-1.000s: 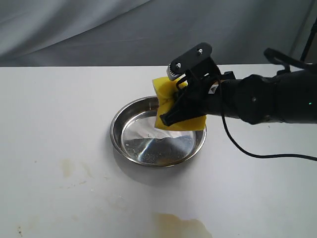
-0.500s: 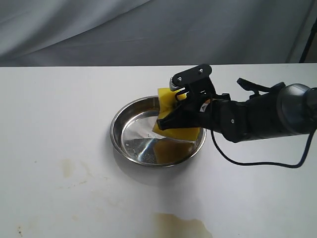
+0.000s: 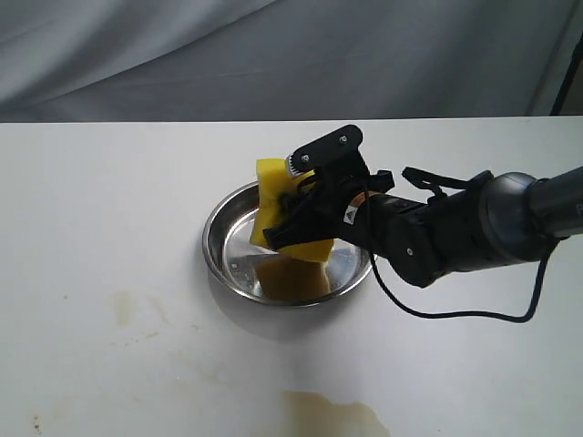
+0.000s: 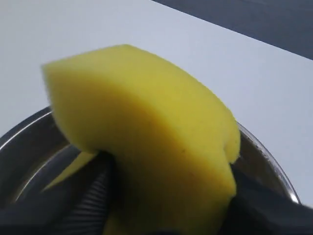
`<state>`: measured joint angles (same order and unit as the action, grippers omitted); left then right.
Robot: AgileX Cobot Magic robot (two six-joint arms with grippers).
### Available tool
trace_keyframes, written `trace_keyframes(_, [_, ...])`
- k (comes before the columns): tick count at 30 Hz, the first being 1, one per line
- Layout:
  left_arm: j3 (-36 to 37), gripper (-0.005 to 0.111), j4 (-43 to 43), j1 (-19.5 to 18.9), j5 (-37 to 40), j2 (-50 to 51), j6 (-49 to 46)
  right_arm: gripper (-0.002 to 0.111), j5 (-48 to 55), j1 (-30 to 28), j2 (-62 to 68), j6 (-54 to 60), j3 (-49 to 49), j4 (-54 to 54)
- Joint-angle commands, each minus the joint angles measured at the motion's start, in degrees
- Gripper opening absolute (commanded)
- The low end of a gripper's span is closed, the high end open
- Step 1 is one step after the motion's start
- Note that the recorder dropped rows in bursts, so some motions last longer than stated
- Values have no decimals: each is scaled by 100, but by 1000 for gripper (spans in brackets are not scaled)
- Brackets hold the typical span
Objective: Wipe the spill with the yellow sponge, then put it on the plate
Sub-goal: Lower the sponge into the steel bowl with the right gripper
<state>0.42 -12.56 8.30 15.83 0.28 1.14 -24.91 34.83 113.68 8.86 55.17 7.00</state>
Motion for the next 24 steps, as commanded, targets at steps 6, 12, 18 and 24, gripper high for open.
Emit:
trace_keyframes(6, [-42,0,6,31,-60,-28,33,102,-299,10,-25,-36,26,86])
trace_keyframes(12, [-42,0,6,31,-60,-28,33,98,-262,10,-431,-36,26,-232])
trace_keyframes(18, [-42,0,6,31,-60,-28,33,92,290,10,-1273,150,26,-308])
trace_keyframes(24, [-42,0,6,31,-60,-28,33,84,1440,-2,-2003,616,26,-323])
